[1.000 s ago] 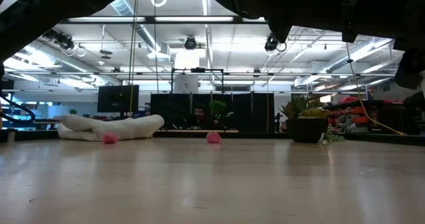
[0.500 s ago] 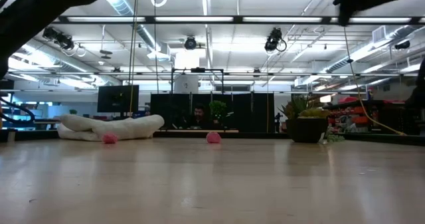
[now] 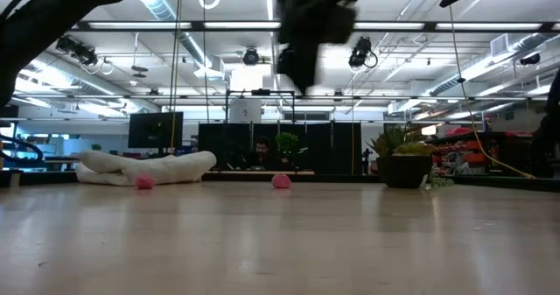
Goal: Pick and placing Produce into tupperware
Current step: Put the left peach into the white bin
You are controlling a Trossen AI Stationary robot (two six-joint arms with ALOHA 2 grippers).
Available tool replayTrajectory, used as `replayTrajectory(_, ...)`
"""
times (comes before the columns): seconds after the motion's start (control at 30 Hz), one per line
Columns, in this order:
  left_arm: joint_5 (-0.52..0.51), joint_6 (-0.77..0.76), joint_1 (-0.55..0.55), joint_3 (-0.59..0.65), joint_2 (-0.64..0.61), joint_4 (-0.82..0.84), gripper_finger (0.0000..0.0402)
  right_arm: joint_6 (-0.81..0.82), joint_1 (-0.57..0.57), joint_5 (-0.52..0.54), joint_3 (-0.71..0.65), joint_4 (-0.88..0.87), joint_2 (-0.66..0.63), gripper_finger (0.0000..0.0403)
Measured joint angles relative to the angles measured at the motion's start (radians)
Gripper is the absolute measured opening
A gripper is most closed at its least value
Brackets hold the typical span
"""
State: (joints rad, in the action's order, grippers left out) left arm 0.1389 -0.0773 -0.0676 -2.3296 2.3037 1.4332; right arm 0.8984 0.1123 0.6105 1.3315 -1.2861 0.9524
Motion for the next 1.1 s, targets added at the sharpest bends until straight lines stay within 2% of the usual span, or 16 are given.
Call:
replayTrajectory(0.07, -0.049, 0.054, -0.01, 0.028, 0.001, 0.136, 0.0223, 0.001, 0.0, -0.002, 0.0, 0.001, 0.002, 0.0162)
replayTrajectory(0.13, -0.087, 0.077, -0.016, 0.084, -0.002, 0.126, 0.0216, 0.009, 0.0, -0.007, 0.0, 0.003, 0.008, 0.0162)
replayTrajectory(0.27, -0.089, 0.087, -0.021, 0.226, -0.056, 0.132, 0.0204, -0.013, 0.002, -0.066, 0.0, 0.028, 0.031, 0.0162)
replayTrajectory(0.4, -0.091, 0.097, -0.028, 0.419, -0.101, 0.134, 0.0192, -0.053, 0.003, -0.12, 0.0, 0.059, 0.078, 0.0162)
replayTrajectory(0.63, -0.091, 0.071, -0.034, 0.808, -0.309, 0.129, 0.0171, -0.119, -0.006, -0.114, 0.0, 0.079, 0.169, 0.0162)
replayTrajectory(0.77, -0.091, -0.017, -0.043, 1.014, -0.46, 0.033, 0.0164, -0.15, -0.022, -0.114, 0.0, 0.094, 0.224, 0.0162)
replayTrajectory(0.9, -0.09, -0.11, -0.056, 1.183, -0.581, -0.179, 0.0163, -0.148, -0.041, -0.114, 0.0, 0.097, 0.272, 0.0162)
replayTrajectory(1.03, -0.095, -0.163, -0.073, 1.293, -0.638, -0.356, 0.0171, -0.14, -0.053, -0.116, 0.0, 0.104, 0.305, 0.0162)
replayTrajectory(1.1, -0.125, -0.167, -0.079, 1.319, -0.649, -0.376, 0.0178, -0.14, -0.053, -0.122, 0.0, 0.111, 0.313, 0.0162)
